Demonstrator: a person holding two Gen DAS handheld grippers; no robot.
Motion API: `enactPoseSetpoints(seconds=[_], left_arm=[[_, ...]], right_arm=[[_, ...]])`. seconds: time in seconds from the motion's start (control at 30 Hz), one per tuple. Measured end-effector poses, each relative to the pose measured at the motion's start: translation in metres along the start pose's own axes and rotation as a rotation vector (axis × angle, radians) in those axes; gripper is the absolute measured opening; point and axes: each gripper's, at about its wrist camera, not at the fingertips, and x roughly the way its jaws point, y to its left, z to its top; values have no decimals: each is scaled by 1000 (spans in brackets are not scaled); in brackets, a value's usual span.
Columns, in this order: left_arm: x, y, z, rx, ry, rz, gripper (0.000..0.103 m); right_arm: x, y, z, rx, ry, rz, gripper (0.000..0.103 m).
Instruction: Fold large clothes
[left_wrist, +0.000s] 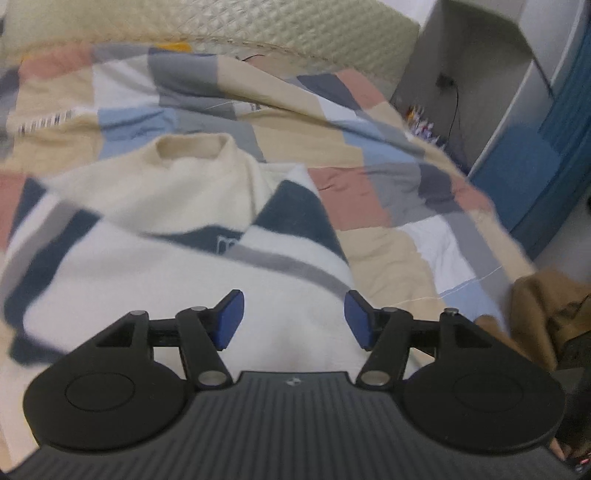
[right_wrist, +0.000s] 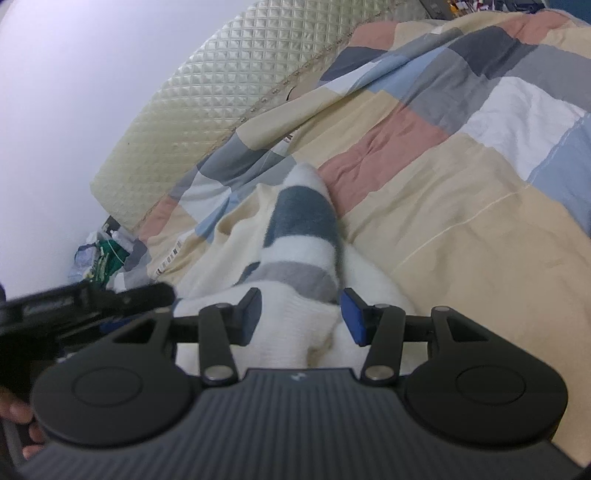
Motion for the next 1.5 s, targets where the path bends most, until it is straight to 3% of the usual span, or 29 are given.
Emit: enactPoseSetpoints(seconds=[0.2,0.37,0.53,0.67,0.7,0.77,0.83,0.9,0.97,1.13,1.2,1.5], left_arm=[[-20,99,-32,-216,-89,82,66],[-22,181,-49,-429,-138,157,66],[-4,228,-50,-567,-148,202,66],[12,251,-53,-672,-157,160,64],[15,251,-53,-671,-167,153,64],[16,250,-52,-654,-194,141,47],[12,246,-51,-652,-214,138,24],[5,246,-47,-655,-252,115,15],[-7,240,-39,-618,-301,101,13],[-40,234,-23,-567,-403,112,10],[-42,234,-22,-530,-385,158,10],[-13,241,-41,-464,-231,284,11]], right_arm=[[7,8,-4,7,33,19,57],[24,9,-7,15,62,-38,56],[38,8,-10,-8,78,-85,54],[51,11,-16,-48,101,-90,56],[53,12,-16,-54,108,-83,56],[55,13,-17,-80,115,-61,54],[57,12,-19,-94,120,-52,49],[57,9,-18,-84,127,-37,27],[54,12,-18,-84,130,-2,17],[38,35,-24,-164,125,122,14],[33,42,-29,-190,129,139,14],[39,40,-51,-235,227,40,14]])
